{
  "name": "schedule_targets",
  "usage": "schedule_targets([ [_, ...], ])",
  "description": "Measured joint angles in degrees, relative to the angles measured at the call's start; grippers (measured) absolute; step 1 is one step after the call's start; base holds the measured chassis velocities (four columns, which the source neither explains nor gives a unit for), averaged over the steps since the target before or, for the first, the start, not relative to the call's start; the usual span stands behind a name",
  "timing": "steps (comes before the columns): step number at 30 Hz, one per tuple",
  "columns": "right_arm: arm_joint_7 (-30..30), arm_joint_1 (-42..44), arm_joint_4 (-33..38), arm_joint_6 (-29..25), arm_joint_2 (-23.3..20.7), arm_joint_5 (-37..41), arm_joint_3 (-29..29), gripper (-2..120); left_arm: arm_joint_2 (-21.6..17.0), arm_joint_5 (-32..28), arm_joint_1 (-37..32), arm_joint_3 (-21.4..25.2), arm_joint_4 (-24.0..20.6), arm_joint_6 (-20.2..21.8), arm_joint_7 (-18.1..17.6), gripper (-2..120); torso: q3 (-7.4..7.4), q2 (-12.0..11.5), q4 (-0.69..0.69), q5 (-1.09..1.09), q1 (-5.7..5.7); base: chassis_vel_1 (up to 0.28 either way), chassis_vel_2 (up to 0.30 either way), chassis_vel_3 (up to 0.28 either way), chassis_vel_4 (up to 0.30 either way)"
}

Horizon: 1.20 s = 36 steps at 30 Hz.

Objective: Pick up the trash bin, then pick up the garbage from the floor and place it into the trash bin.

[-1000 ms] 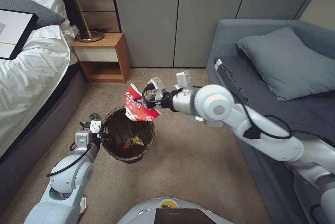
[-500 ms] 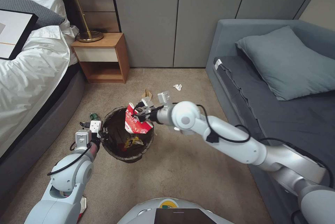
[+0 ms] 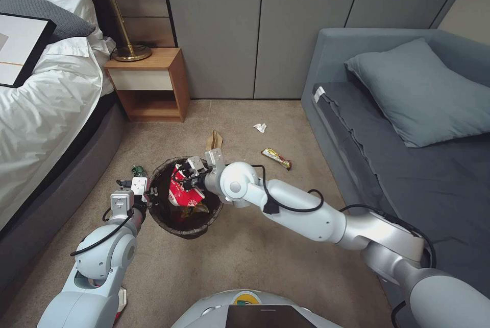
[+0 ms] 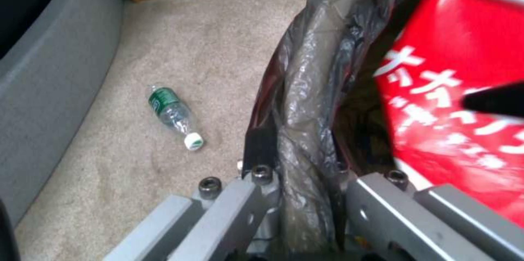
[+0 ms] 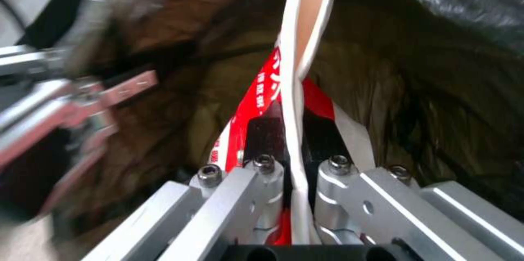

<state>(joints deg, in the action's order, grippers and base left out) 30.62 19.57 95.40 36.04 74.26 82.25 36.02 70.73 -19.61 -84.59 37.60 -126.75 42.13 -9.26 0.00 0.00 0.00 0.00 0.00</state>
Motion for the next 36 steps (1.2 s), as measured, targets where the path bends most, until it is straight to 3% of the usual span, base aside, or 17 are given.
schedule_targets([
  [3, 0.19, 0.45, -1.42, 0.14, 0.83, -0.70, -0.23, 6, -0.02, -0.08, -0.12, 0.13, 0.00, 0.00, 0.00, 0, 0.00, 0.00, 0.00, 0.00, 0.00, 0.000, 0.000, 0.000, 0.000],
  [11, -0.12, 2.51, -4.16, 0.17, 1.16, -4.81, -0.53, 39, -0.48, -0.44, -0.32, 0.31, -0.34, 0.00, -0.03, 0, 0.00, 0.00, 0.00, 0.00, 0.00, 0.000, 0.000, 0.000, 0.000],
  [15, -0.07, 2.67, -4.15, 0.15, 1.13, -4.92, -0.73, 44, -0.50, -0.44, -0.37, 0.27, -0.34, 0.00, -0.03, 0, 0.00, 0.00, 0.00, 0.00, 0.00, 0.000, 0.000, 0.000, 0.000],
  [18, 0.20, 2.71, -3.51, 0.05, 1.05, -4.94, -1.72, 66, -0.49, -0.32, -0.43, 0.18, -0.31, 0.00, -0.05, 0, 0.00, 0.00, 0.00, 0.00, 0.00, 0.000, 0.000, 0.000, 0.000],
  [27, 2.15, 1.46, 1.89, -0.20, 0.12, -4.04, -3.79, 92, -0.42, -0.18, -0.75, 0.51, -0.43, 0.00, -0.01, 0, 0.00, 0.00, 0.01, 0.01, 0.00, 0.000, 0.000, 0.000, 0.000],
  [31, 2.54, -0.40, 7.59, -0.60, -2.84, -4.17, -7.91, 100, -0.41, -0.18, -0.80, 0.60, -0.62, 0.00, 0.03, 0, 0.00, 0.00, 0.02, 0.02, 0.00, 0.000, 0.000, 0.000, 0.000],
  [33, 2.08, -1.13, 11.09, -1.36, -7.69, -4.99, -12.65, 100, -0.28, -0.17, -0.79, 0.61, -0.81, 0.01, 0.01, 0, 0.00, 0.00, 0.02, 0.02, 0.00, 0.000, 0.000, 0.000, 0.000],
  [34, 2.08, -1.13, 11.09, -1.36, -7.69, -4.99, -12.65, 100, -0.28, -0.17, -0.79, 0.61, -0.81, 0.01, 0.01, 0, 0.00, 0.00, 0.02, 0.02, 0.00, 0.000, 0.000, 0.000, 0.000],
  [36, 0.98, 0.48, 14.25, -2.72, -14.15, -6.34, -19.16, 100, -0.05, -0.14, -0.71, 0.48, -1.24, 0.01, 0.02, 0, 0.00, 0.01, 0.00, 0.02, 0.00, 0.000, 0.000, 0.000, 0.000],
])
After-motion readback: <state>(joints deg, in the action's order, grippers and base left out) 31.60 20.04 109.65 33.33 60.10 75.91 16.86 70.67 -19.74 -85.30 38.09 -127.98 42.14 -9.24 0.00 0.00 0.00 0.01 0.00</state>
